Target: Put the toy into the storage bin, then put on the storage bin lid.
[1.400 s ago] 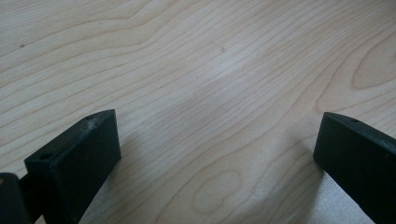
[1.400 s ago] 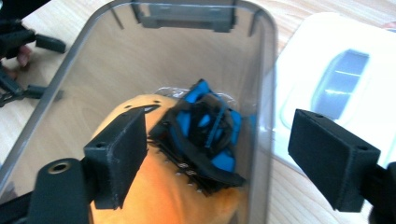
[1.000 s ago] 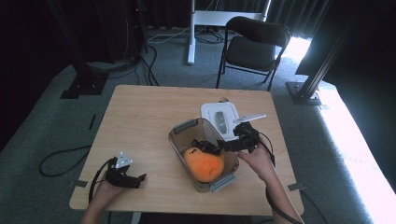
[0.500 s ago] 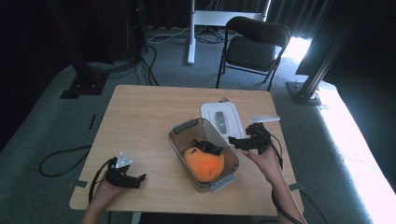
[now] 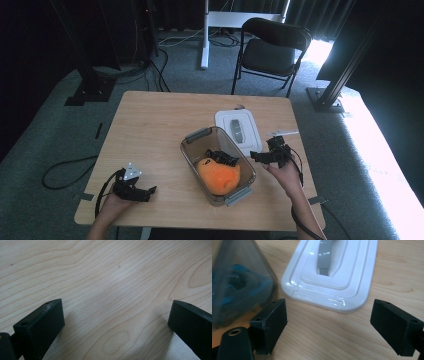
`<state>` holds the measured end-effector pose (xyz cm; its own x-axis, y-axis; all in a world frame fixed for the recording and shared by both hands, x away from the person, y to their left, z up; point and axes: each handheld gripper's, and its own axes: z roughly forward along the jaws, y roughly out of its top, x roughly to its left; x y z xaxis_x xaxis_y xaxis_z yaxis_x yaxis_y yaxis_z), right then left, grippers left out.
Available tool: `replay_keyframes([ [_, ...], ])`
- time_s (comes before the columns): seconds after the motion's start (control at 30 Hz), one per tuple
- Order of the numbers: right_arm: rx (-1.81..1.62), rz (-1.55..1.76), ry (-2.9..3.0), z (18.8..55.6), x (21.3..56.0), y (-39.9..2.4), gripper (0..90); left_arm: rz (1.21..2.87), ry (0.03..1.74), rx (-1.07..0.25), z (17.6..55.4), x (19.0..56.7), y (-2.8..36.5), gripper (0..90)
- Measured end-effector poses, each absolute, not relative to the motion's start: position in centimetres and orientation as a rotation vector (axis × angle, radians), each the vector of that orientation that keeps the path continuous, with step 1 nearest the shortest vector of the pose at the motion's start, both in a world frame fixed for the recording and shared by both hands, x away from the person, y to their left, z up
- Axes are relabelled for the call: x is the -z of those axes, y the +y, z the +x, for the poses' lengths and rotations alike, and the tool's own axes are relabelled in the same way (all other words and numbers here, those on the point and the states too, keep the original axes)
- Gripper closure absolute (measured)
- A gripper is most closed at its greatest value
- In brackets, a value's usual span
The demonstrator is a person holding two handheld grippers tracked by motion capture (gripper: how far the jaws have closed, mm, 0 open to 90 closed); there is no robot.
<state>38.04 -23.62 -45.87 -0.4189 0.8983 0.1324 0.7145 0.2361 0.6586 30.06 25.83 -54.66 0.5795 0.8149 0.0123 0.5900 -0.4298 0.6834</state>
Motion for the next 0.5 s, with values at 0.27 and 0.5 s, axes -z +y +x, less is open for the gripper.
replay_keyframes([
  [0.27, -0.991, 1.516, 2.232, 38.5, 46.8, -23.6, 12.6, 2.170, 1.113, -0.455, 30.1, 54.7, 25.8, 0.9],
  [0.5, -0.996, 1.513, 2.216, 38.8, 47.4, -23.7, 12.6, 2.171, 1.113, -0.455, 30.1, 54.7, 25.8, 1.0],
])
